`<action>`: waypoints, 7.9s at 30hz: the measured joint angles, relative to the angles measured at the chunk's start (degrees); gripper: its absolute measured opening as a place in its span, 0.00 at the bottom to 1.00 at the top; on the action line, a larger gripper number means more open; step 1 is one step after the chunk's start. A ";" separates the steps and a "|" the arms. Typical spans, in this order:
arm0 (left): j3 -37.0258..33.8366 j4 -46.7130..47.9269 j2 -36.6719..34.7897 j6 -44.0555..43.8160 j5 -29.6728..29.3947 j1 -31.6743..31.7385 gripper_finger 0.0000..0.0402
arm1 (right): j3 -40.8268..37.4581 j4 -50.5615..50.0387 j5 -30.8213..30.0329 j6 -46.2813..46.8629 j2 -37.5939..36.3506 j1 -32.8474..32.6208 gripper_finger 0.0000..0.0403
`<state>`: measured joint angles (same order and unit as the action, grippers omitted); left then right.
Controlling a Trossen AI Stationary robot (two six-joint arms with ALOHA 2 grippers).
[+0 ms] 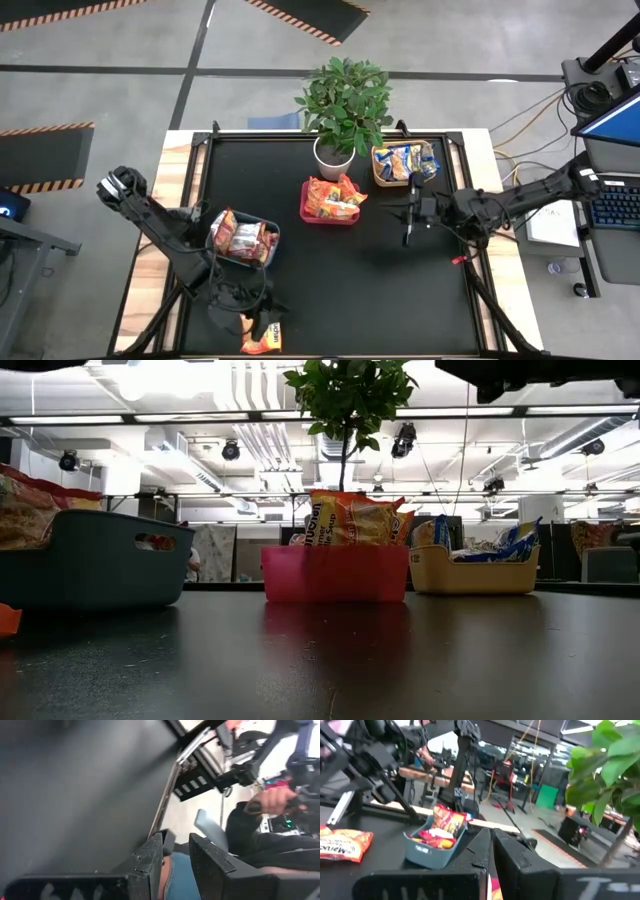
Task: Sort Maruchan noodles
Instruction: Put the orange noodle pack into the red bin
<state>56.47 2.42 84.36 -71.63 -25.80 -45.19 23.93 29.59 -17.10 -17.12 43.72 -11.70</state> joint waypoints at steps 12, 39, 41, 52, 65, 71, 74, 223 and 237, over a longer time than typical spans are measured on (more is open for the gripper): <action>1.26 4.56 0.81 -20.78 1.31 0.30 0.20 | 0.14 0.70 7.24 0.77 -0.17 7.63 0.02; 68.62 87.61 43.33 -43.06 24.79 -3.42 0.20 | 0.71 0.75 7.04 -0.49 -0.15 7.63 0.02; 69.37 86.94 43.97 -43.58 23.42 -3.52 0.20 | 0.73 0.74 7.04 -0.49 -0.15 7.63 0.02; 65.05 83.48 44.68 -46.35 19.05 -2.37 0.31 | 0.73 0.74 7.04 -0.83 -0.12 7.63 0.02; 53.31 76.83 44.72 -49.07 19.34 -1.42 0.38 | 0.73 0.74 7.04 -1.11 -0.11 7.63 0.02; 51.15 75.08 45.31 -47.65 18.94 -1.40 0.38 | 0.73 0.74 7.04 -1.47 -0.11 7.63 0.02; 51.32 73.77 46.26 -45.19 18.36 -1.40 0.34 | 0.73 0.71 7.04 -0.99 -0.11 7.63 0.02; 11.08 7.02 28.22 50.39 -6.11 21.09 0.00 | 3.92 -14.35 13.90 15.45 0.31 3.84 0.02; 19.43 20.23 26.75 62.60 -7.67 20.54 0.00 | 3.95 -14.42 13.93 25.22 0.36 3.84 0.02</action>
<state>75.90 22.66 111.11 -9.04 -33.48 -24.65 27.88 15.17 -3.17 8.10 44.08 -7.86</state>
